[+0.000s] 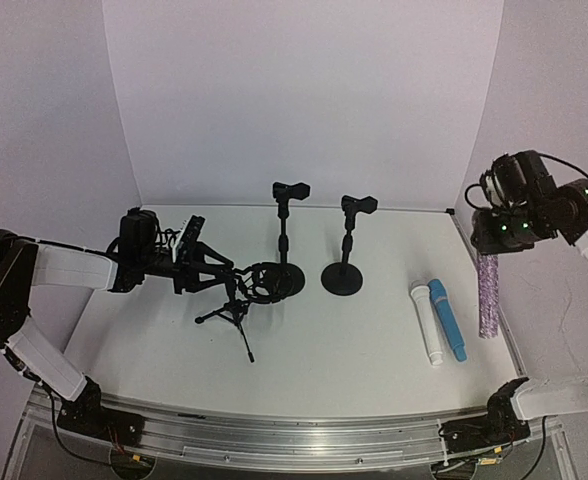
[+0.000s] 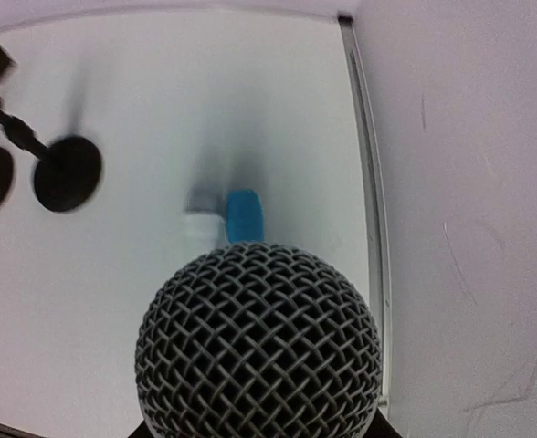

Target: Remove the microphone from the stand

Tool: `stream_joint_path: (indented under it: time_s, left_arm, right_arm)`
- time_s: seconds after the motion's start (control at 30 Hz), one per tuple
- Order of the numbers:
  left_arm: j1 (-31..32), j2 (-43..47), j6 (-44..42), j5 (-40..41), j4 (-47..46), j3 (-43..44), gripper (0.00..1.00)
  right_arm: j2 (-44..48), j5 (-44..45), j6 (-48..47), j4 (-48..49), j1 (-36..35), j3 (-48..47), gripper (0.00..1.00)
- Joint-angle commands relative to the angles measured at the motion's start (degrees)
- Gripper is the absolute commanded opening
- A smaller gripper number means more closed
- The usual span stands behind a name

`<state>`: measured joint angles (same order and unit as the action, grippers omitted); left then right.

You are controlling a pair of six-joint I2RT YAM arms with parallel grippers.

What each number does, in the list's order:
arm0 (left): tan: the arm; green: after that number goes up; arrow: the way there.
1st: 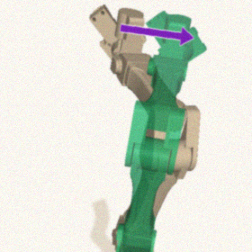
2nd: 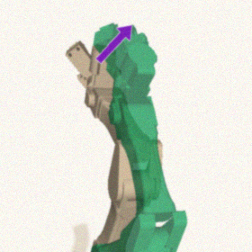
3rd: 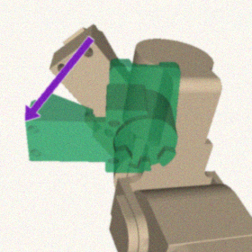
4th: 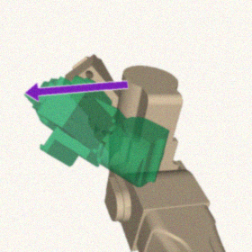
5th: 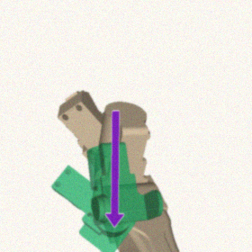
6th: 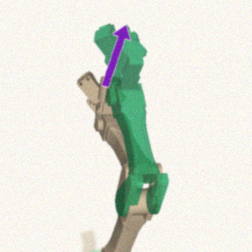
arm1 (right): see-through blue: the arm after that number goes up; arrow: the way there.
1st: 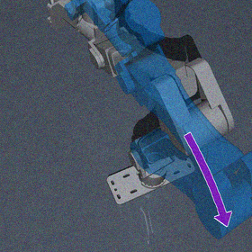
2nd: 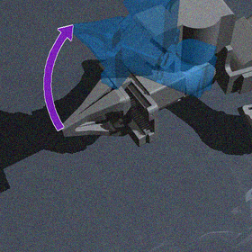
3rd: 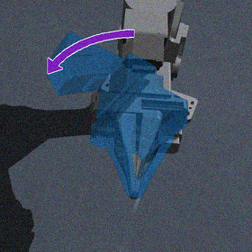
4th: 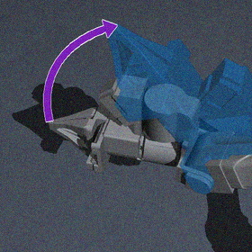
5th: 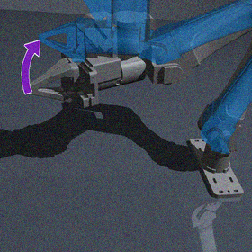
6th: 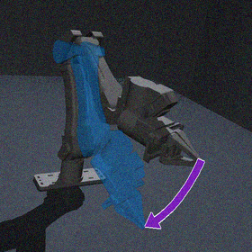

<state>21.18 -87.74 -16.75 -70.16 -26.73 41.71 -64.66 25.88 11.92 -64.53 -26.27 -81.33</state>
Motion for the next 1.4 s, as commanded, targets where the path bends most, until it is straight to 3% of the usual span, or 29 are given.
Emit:
stream_joint_path:
  time_s: [0.0,0.17,0.33,0.57,1.13,1.37]
  left_arm:
    - [-0.4,-1.7,-4.1,5.8,4.8,0.6,0.00]
    - [-0.4,-1.4,-4.2,5.8,5.3,0.6,0.00]
    - [-0.4,-0.9,-4.4,6.1,6.1,0.8,0.00]
    - [-0.4,-0.6,-4.8,5.9,7.4,0.5,0.00]
    - [-0.4,-1.9,-5.2,6.3,8.8,2.0,0.00]
    - [-0.4,-1.9,-5.2,6.6,8.8,2.0,0.00]
  right_arm:
    - [-8.9,-12.5,-10.3,-12.1,17.3,2.7,0.00]
    - [-20.6,-22.3,-19.9,-4.9,30.1,1.8,0.00]
    - [-33.2,-27.0,-21.8,-1.6,32.0,-3.2,0.00]
    - [-44.2,-30.0,-23.6,1.3,34.9,-6.9,0.00]
    - [-54.7,-29.5,-24.4,5.8,36.0,-6.2,0.00]
    - [-57.6,-29.8,-22.6,6.1,36.0,-7.1,0.13]
